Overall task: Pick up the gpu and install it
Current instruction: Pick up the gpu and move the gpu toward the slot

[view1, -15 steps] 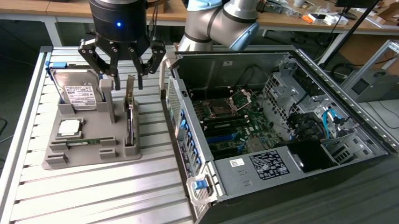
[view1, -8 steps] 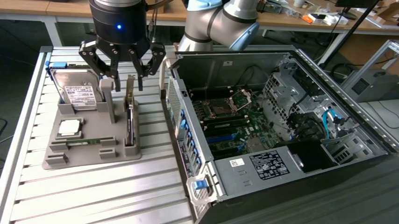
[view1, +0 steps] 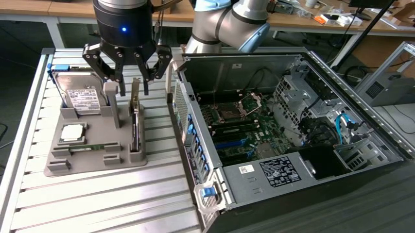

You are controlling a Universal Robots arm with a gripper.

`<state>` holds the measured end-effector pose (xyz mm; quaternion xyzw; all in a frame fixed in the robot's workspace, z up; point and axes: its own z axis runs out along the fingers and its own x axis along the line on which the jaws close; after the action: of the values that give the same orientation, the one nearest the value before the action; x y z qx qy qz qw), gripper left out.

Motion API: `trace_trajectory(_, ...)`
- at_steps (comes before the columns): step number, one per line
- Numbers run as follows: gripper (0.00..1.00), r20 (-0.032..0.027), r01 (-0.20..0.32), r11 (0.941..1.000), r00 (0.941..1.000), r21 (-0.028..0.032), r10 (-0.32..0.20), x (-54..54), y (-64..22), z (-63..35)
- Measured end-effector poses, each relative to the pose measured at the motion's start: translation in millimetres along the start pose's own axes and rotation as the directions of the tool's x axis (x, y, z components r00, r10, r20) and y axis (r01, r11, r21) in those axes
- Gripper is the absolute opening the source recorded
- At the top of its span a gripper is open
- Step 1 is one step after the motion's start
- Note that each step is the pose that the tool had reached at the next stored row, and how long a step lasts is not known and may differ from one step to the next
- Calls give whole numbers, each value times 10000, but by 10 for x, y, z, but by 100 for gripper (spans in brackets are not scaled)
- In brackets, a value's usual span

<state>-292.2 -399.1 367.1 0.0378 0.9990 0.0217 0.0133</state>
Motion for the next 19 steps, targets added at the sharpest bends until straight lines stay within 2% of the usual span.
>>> trace_trajectory(19, 48, -1, 0, 10000, 10000, 0, 0, 1, -2, 55)
